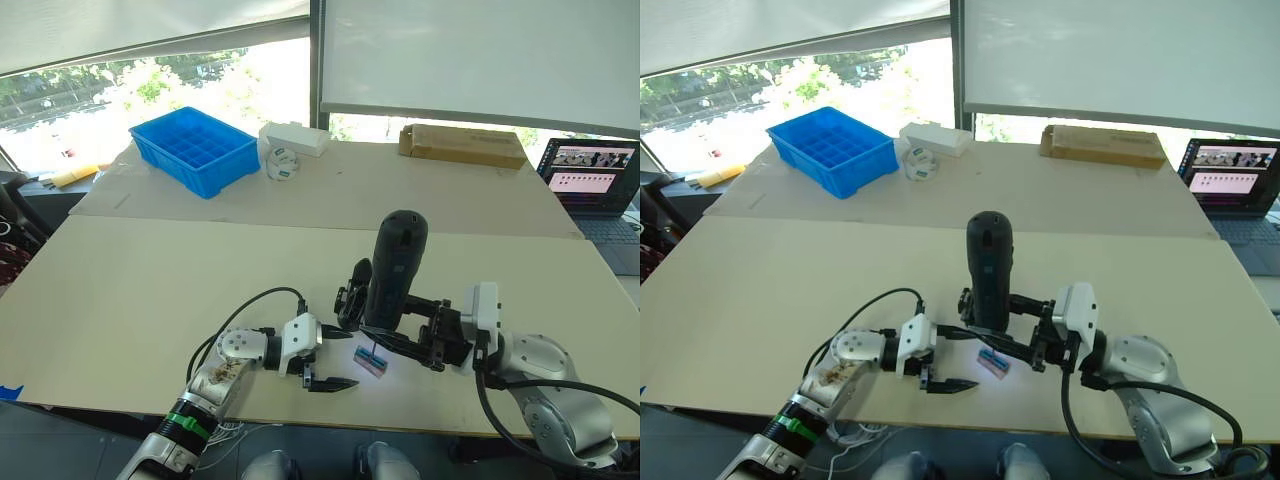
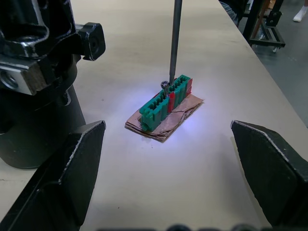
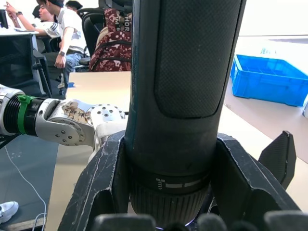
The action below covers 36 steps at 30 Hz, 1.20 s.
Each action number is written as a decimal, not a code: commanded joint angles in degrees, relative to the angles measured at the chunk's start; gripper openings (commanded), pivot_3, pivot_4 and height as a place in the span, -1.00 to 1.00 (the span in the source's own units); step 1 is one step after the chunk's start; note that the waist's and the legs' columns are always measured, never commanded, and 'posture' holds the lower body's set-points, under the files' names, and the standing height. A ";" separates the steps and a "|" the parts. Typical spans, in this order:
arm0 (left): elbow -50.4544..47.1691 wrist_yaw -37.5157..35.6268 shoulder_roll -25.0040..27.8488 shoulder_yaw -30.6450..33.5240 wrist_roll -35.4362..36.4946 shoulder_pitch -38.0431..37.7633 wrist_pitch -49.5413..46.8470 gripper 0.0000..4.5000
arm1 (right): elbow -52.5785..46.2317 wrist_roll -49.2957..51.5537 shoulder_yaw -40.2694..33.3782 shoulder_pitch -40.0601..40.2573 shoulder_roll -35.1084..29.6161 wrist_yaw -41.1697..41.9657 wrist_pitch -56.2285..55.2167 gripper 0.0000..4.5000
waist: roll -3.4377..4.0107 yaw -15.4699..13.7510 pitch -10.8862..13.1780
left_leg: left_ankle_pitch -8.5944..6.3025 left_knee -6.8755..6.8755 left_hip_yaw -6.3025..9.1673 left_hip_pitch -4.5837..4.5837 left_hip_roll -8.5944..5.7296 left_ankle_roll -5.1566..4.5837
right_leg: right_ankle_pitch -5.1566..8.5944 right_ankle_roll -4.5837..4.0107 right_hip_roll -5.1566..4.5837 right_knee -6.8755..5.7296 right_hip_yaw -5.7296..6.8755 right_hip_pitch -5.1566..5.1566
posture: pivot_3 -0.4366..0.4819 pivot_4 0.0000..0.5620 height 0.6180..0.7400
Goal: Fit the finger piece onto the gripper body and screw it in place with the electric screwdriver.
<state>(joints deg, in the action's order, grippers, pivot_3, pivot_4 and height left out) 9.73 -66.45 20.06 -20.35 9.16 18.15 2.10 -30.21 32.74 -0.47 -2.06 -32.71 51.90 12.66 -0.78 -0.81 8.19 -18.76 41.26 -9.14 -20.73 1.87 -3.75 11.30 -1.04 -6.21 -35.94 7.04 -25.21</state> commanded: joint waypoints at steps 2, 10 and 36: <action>1.42 0.07 -0.07 -1.71 -1.08 -1.17 -1.89 0.96 | -2.19 1.78 -1.74 -1.07 -0.04 -0.69 -0.01 -0.14 | 0.00 0.00 0.00 | 0.00 0.00 0.01 0.00 0.00 0.00 | 0.00 0.00 0.00 0.01 0.00 0.00 | -0.05 -0.47 1.00; 1.47 0.02 -0.10 -1.71 -1.17 -1.08 -1.91 0.96 | -2.45 1.86 -1.07 -0.18 0.47 -1.79 0.78 -0.14 | 0.00 -0.01 0.00 | 0.00 0.00 0.02 0.00 0.00 0.00 | 0.00 0.01 -0.02 0.01 0.00 0.01 | -0.05 -0.47 1.00; 1.44 0.17 -0.26 -1.84 -1.34 -0.96 -2.30 0.96 | -2.46 5.27 -1.90 1.86 0.68 -2.29 4.03 -0.14 | 0.00 -0.06 0.00 | -0.04 -0.02 0.07 -0.04 0.00 -0.06 | -0.01 0.05 -0.22 0.08 0.02 0.02 | -0.05 -0.47 1.00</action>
<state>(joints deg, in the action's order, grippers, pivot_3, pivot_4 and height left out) 9.53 -66.37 19.84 -20.34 9.16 18.24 1.14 -30.21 36.16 -0.59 0.48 -31.94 49.75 16.93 -0.78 -0.87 8.19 -18.80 41.24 -9.07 -20.76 1.86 -3.81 11.29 -0.99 -6.44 -35.85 7.06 -25.19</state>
